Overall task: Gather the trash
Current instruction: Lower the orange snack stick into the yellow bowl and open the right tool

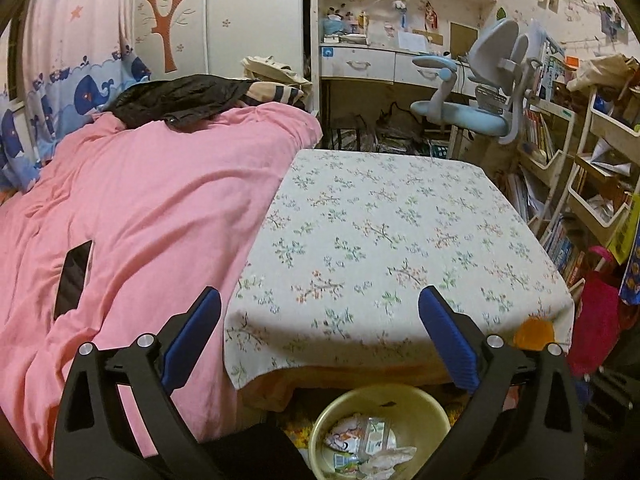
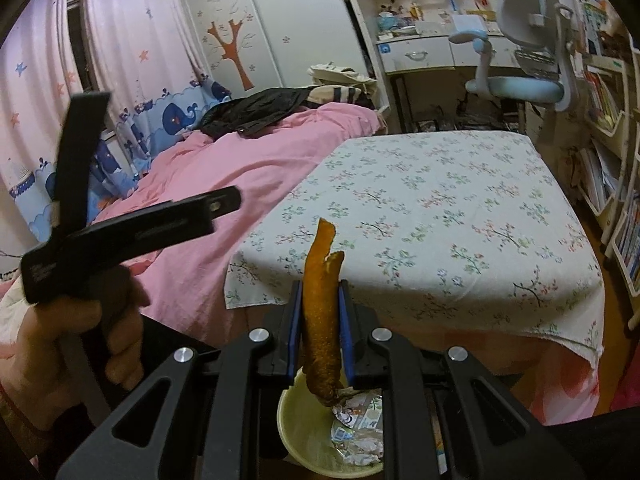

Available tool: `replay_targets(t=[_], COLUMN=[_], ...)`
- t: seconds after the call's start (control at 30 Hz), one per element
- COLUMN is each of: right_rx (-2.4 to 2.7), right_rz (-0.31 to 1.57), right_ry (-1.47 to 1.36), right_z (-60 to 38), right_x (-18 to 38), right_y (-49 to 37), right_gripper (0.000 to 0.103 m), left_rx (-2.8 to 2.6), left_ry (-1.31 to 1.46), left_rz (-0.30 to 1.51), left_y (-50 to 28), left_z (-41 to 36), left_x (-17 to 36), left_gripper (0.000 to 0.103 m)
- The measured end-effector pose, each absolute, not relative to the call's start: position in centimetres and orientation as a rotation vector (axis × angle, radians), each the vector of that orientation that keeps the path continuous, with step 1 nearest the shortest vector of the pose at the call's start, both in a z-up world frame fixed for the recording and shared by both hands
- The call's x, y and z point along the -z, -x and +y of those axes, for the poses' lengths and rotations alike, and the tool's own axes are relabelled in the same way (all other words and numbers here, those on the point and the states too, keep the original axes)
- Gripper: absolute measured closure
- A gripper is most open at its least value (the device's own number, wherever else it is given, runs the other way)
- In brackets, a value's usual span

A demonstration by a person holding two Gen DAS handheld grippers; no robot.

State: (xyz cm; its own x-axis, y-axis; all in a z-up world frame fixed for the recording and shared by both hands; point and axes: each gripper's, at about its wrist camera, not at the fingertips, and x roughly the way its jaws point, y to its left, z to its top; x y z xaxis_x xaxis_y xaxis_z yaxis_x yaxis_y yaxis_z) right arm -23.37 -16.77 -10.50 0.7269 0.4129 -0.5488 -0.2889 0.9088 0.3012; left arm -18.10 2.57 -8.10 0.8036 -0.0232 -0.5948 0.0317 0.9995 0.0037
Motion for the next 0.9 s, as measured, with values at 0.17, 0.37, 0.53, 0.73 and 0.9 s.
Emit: replay_targets(t=[0.17,0.37,0.53,0.73,0.9], right_rx=[-0.412,-0.436,-0.440,-0.434,-0.435], right_rz=[0.676,0.723,0.745,0.786,0.813], right_ry=[-0.179,-0.159,-0.145,-0.143,-0.137], right_z=[-15.4,-14.2,-13.7,-13.6,-13.0], right_x=[11.1,12.4,12.9,14.2,14.9], right_y=[22.8,21.8,21.2,20.8,20.6], right_gripper=[0.085,0.085,0.085,0.085,0.085], left_rx=[0.031,0.031,0.039,0.038,0.028], left_ry=[-0.010,0.011,0.004,0.013,0.026], left_rz=[0.632,0.641,0.627,0.613,0.618], left_y=[16.3,14.5,13.0,11.6,11.1], left_z=[2.7,3.0,2.7,2.8,3.2], left_x=[8.1,8.4,7.9,7.5,7.8], left_gripper=[0.008,0.008,0.008,0.008,0.007])
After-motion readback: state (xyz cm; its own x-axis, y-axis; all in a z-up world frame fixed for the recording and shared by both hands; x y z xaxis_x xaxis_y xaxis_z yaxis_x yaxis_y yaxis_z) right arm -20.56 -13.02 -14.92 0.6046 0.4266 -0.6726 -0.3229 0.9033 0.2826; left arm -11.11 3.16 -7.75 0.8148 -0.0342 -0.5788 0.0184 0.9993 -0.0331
